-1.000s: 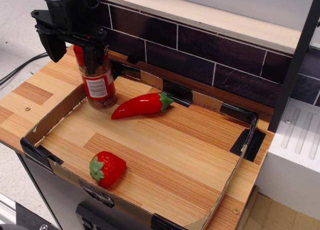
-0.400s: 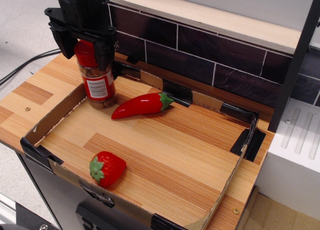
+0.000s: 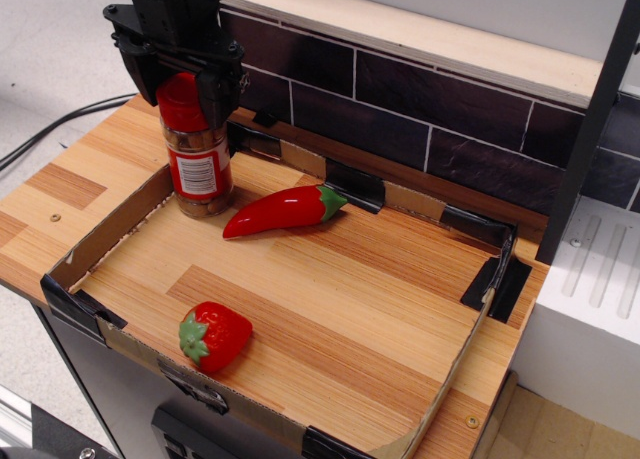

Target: Topple basil bottle

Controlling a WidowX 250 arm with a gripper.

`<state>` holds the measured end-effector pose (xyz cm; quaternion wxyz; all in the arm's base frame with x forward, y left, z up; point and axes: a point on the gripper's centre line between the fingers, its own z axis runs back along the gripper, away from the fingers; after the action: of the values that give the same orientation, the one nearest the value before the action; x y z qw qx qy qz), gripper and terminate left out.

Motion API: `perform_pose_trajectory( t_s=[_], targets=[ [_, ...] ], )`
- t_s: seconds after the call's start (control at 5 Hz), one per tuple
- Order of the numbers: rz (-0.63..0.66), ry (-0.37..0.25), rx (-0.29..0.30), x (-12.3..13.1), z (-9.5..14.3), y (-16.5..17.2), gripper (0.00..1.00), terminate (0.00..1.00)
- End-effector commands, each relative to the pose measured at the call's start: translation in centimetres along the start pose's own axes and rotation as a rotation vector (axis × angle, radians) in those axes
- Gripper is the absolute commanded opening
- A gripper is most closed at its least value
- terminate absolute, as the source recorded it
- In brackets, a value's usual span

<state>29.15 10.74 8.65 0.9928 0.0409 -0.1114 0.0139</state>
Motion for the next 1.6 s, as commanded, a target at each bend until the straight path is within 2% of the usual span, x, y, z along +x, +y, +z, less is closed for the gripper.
perform_pose_trajectory(
  t_s=[0.0, 0.2, 0.4, 0.6, 0.8, 1.0, 1.2, 1.4],
  targets=[
    [-0.026, -0.329, -0.119, 0.7, 2.2, -0.1, 0.00, 0.00],
    [-0.028, -0.415, -0.199, 0.4, 2.7, 0.0, 0.00, 0.00],
    [-0.044, -0.555, -0.248, 0.2, 2.8, -0.1, 0.00, 0.00],
    [-0.044, -0.598, -0.174, 0.2, 2.6, 0.3, 0.00, 0.00],
    [-0.057, -0.604, -0.125, 0.1, 2.1, 0.6, 0.00, 0.00],
    [-0.078, -0.571, -0.098, -0.6, 1.2, 0.7, 0.00, 0.00],
    [-0.087, -0.520, -0.048, -1.9, 0.6, 1.1, 0.00, 0.00],
    [-0.103, -0.453, -0.045, -3.6, 0.4, 1.3, 0.00, 0.00]
  ],
)
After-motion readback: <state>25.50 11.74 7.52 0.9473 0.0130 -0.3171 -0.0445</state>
